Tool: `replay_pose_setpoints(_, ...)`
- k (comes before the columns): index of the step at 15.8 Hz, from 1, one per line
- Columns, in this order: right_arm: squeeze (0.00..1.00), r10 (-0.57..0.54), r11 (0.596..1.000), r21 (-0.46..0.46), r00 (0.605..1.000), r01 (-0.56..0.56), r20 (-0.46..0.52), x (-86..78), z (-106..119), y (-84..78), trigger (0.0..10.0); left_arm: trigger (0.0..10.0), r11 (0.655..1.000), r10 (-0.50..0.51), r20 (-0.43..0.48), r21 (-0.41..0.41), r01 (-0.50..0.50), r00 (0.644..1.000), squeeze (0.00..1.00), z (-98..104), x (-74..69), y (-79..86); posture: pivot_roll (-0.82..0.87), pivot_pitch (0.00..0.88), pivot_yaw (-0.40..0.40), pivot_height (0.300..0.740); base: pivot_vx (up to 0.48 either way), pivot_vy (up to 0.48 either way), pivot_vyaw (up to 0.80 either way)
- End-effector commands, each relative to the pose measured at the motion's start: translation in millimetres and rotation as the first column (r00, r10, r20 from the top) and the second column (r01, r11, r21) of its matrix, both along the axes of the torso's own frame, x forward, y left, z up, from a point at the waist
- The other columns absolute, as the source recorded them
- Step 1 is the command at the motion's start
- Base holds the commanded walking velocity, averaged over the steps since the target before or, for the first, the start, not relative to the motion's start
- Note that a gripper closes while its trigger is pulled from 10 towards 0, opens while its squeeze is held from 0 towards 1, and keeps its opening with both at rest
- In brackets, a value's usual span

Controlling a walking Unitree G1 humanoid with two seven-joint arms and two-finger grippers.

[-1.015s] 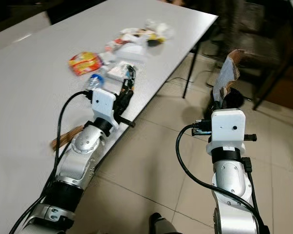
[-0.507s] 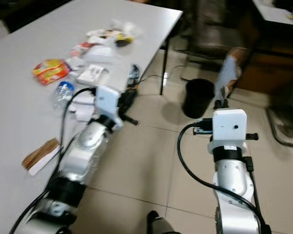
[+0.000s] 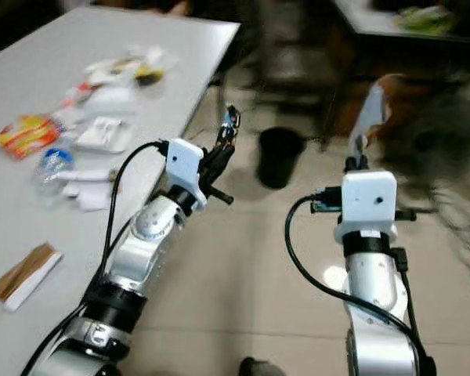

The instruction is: Picking trash to rubbish bin

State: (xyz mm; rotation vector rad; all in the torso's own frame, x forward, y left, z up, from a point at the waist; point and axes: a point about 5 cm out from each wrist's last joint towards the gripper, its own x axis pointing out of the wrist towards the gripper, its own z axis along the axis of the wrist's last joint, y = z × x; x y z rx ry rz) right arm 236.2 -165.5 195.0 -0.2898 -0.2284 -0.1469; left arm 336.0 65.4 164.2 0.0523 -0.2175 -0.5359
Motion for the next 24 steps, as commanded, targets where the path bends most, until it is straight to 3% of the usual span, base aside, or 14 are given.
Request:
replay_pose_setpoints(1,0.0,-0.011,1.0,-0.009,1.0,0.011,-0.007,-1.1,-0.8,-1.4,10.0,0.0,1.0,0.0,0.007,0.021,0.0,1.0,0.0,2.4,2.2,0.0,0.07,0.074,-0.003,0.74,0.0,0.0,-0.78)
replay_pose_setpoints(5,0.0,-0.006,1.0,-0.006,1.0,0.006,0.003,0.2,0.2,-1.0,10.0,0.0,1.0,-0.007,0.012,0.031,0.007,1.0,0.0,1.5,3.4,-0.2,0.07,0.067,0.002,0.74,0.336,0.0,-0.77)
replay_pose_setpoints(24,0.0,0.021,1.0,-0.022,1.0,-0.021,0.002,0.7,-1.3,4.9,10.0,0.0,0.996,-0.018,0.006,0.083,0.017,1.0,0.0,-6.4,1.8,-8.0,0.07,0.068,0.006,0.74,0.456,0.0,0.0)
